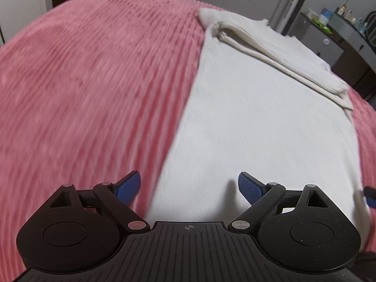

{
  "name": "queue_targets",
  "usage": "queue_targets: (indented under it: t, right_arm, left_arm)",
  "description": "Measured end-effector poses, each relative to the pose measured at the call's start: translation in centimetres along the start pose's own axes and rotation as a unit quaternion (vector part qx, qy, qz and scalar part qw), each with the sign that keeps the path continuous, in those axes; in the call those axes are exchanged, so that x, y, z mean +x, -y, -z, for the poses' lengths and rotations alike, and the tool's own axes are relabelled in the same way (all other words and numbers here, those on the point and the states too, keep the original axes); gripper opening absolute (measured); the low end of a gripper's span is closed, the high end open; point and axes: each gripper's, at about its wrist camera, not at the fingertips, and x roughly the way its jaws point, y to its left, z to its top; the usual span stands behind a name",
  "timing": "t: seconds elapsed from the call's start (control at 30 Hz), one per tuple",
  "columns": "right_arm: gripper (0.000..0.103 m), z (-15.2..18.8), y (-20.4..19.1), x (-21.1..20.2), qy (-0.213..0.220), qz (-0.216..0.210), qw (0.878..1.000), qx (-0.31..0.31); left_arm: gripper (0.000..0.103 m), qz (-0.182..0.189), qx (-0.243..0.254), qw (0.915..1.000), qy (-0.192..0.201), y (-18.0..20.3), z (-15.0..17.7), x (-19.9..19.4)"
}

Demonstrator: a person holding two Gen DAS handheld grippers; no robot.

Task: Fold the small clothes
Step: 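Grasp the sweater hem with both grippers and fold it up toward the collar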

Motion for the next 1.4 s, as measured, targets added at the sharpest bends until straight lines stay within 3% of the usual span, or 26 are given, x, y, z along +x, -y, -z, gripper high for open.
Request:
queue_targets:
  t: [0.13, 0.27, 0.33, 0.4, 0.47, 0.57, 0.63, 0.67, 0.7, 0.83, 0.93, 1.0, 1.1, 1.27, 1.4]
  right_arm:
    - [0.06, 1.9, 0.7, -0.1, -0.049, 0.0, 0.999, 0.017]
    - [0.059, 2.8, 0.8, -0.7, -0.061, -0.002, 0.998, 0.013]
    - [0.049, 3.1, 0.9, -0.7, -0.073, -0.006, 0.997, 0.017]
    - [0.024, 3.6, 0.5, -1.3, -0.078, -0.005, 0.997, -0.002]
    - [0.017, 3.8, 0.2, -1.7, -0.079, -0.011, 0.997, -0.017]
    - [0.018, 3.7, 0.6, -1.6, -0.09, -0.011, 0.996, -0.013]
    - [0.02, 3.7, 0.8, -1.3, -0.102, -0.015, 0.995, -0.006]
    - [0.026, 3.7, 0.8, -1.2, -0.111, -0.02, 0.994, -0.008]
    - [0.03, 3.7, 0.8, -1.0, -0.119, -0.026, 0.992, -0.011]
    - [0.03, 3.8, 0.2, -0.7, -0.13, -0.02, 0.991, -0.031]
    - [0.028, 3.9, -0.4, -0.7, -0.131, -0.009, 0.99, -0.051]
    - [0.011, 4.1, -1.1, -0.9, -0.125, 0.006, 0.99, -0.069]
    - [0.01, 4.1, -2.2, -1.4, -0.118, 0.003, 0.991, -0.068]
    - [0.009, 3.0, -2.0, -3.2, -0.104, -0.042, 0.994, -0.018]
    - [0.008, 1.2, -1.7, -5.1, -0.072, -0.086, 0.993, 0.033]
  left_arm:
    - [0.088, 0.029, -0.023, 0.9992, -0.014, -0.6, 1.2, -1.0]
    - [0.082, 0.043, -0.034, 0.9984, -0.017, -1.1, 1.8, -1.7]
    - [0.075, 0.044, -0.042, 0.9978, -0.028, -1.6, 1.9, -1.7]
    - [0.068, 0.047, -0.052, 0.997, -0.034, -2.1, 2.1, -1.7]
    - [0.061, 0.048, -0.062, 0.9961, -0.039, -2.7, 2.2, -1.7]
    - [0.053, 0.055, -0.075, 0.9948, -0.041, -3.1, 2.2, -1.9]
    - [0.053, 0.062, -0.077, 0.9941, -0.045, -3.3, 2.3, -2.0]
    - [0.056, 0.06, -0.074, 0.9943, -0.047, -3.3, 2.4, -2.0]
    - [0.065, 0.057, -0.073, 0.9945, -0.049, -3.3, 2.5, -2.0]
    - [0.078, 0.073, -0.076, 0.993, -0.055, -3.3, 2.8, -1.9]
    - [0.065, 0.056, -0.05, 0.9954, -0.06, -2.5, 2.9, -1.6]
    - [0.037, 0.042, -0.031, 0.9964, -0.067, -2.0, 2.9, -1.6]
    - [0.012, 0.051, -0.026, 0.9953, -0.077, -2.2, 2.8, -1.7]
    - [0.011, 0.083, -0.041, 0.9928, -0.076, -2.5, 1.6, -3.3]
    - [0.011, 0.122, -0.07, 0.9885, -0.058, -2.4, -1.2, -5.1]
